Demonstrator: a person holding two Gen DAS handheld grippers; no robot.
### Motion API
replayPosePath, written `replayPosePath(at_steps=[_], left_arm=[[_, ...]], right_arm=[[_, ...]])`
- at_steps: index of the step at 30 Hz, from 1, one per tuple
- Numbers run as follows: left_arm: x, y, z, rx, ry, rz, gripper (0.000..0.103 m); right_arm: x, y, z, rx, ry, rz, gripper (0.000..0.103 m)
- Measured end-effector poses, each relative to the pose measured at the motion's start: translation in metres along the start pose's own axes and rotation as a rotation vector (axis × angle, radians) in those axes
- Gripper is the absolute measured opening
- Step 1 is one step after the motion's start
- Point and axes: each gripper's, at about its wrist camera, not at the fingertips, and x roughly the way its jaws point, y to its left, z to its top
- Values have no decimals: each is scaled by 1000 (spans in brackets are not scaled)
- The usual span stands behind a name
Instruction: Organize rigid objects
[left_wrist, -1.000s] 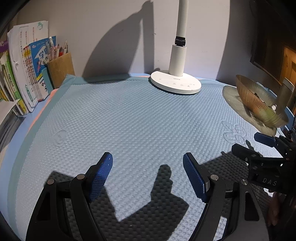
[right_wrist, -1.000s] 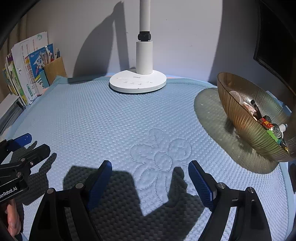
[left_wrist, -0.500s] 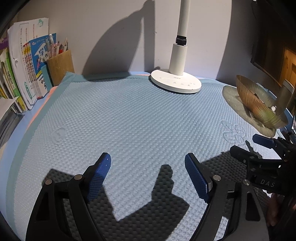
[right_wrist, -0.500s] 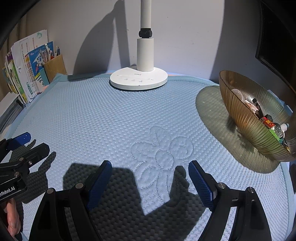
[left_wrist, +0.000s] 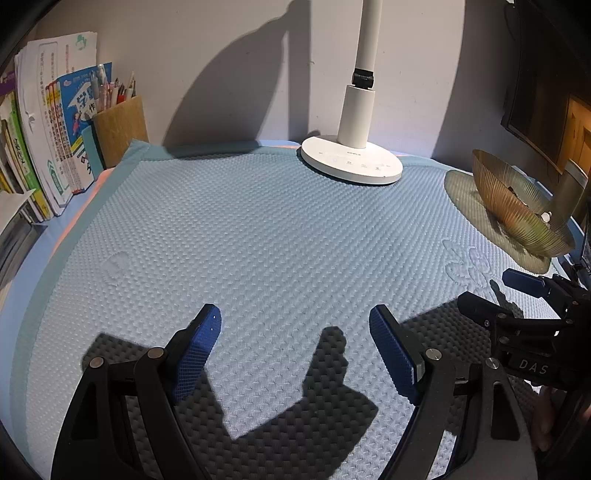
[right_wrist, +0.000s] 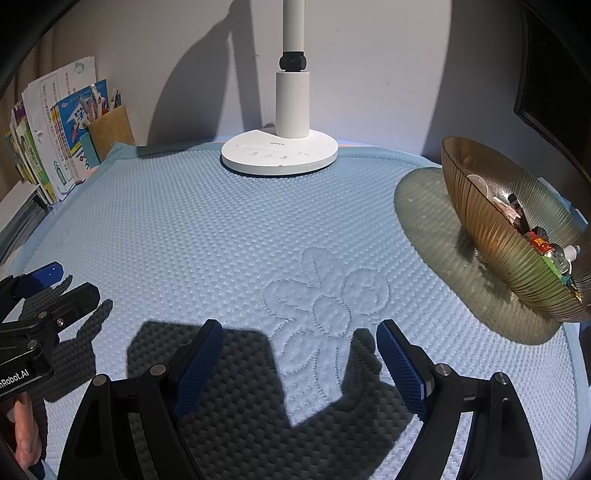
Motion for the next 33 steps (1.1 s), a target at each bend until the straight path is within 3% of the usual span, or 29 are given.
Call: replayPosePath(at_steps=[20, 33], left_arm=[[2, -1, 0, 9, 4, 9, 81], [8, 3, 1, 4, 44, 71, 83]], right_arm=[[0, 0, 0, 1, -1, 7, 84], [1, 1, 0, 2, 2, 5, 84]])
